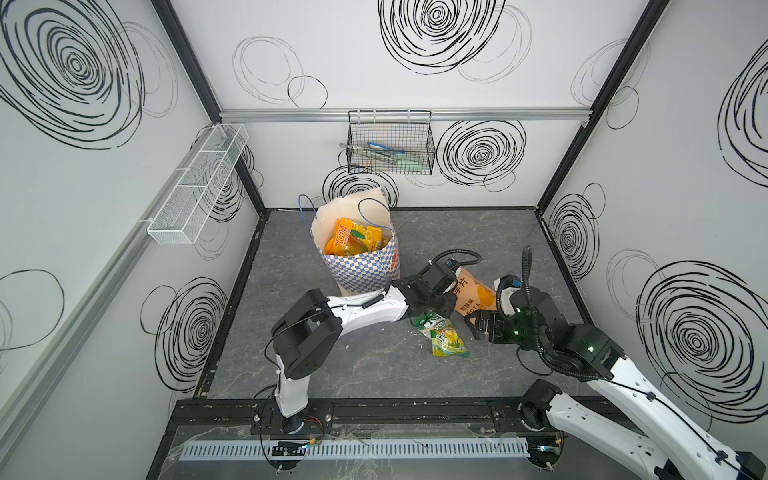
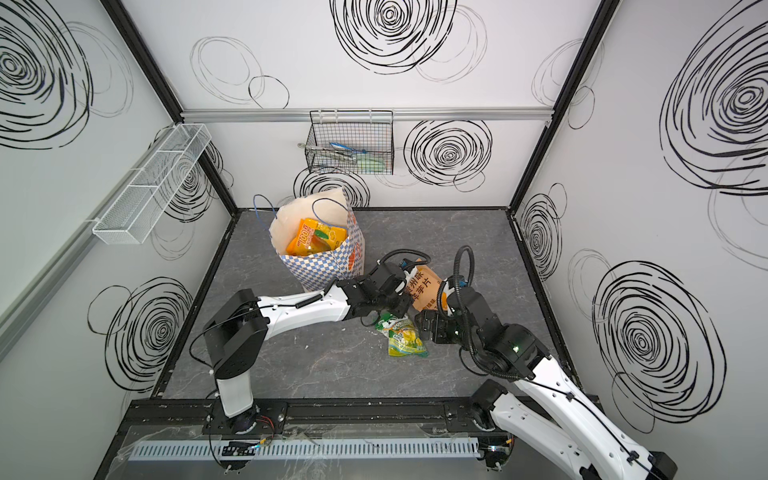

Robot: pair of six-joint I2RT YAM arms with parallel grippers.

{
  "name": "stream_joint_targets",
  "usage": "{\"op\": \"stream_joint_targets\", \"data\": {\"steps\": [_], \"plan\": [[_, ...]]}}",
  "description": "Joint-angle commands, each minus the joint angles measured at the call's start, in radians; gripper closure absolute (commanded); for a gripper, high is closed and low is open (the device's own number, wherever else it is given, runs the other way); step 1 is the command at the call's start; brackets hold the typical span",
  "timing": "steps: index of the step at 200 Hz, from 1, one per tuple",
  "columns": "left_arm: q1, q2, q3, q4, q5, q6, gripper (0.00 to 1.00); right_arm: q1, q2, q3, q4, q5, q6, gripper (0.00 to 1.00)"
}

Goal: Take the snacks out of the paper bag
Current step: 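Return the left gripper over the bag while the right gripper hovers near the chips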

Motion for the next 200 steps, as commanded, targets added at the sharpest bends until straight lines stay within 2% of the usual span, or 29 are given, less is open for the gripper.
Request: {"op": "stream_joint_targets", "data": {"steps": [1,36,93,124,166,200], "plan": [[0.010,0.017,0.042,0.032,-0.004,0.023,0.59,-0.009,0.000,0.004,0.010,0.014,0.006,0.03],[0.012,-0.021,0.071,0.007,-0.007,0.030,0.47,-0.009,0.003,0.017,0.016,0.014,0.005,0.03],[0.012,-0.182,0.118,-0.022,-0.016,0.054,0.28,-0.009,0.002,0.084,0.059,-0.017,-0.008,0.03],[0.030,-0.270,0.160,-0.061,-0.048,0.084,0.24,-0.009,0.002,0.145,0.123,-0.066,-0.026,0.03],[0.119,-0.416,0.182,-0.089,-0.052,0.109,0.20,-0.008,0.060,0.218,0.236,-0.156,-0.048,0.03],[0.245,-0.539,0.169,-0.118,-0.068,0.133,0.16,0.012,0.154,0.279,0.274,-0.201,-0.071,0.02]]}}
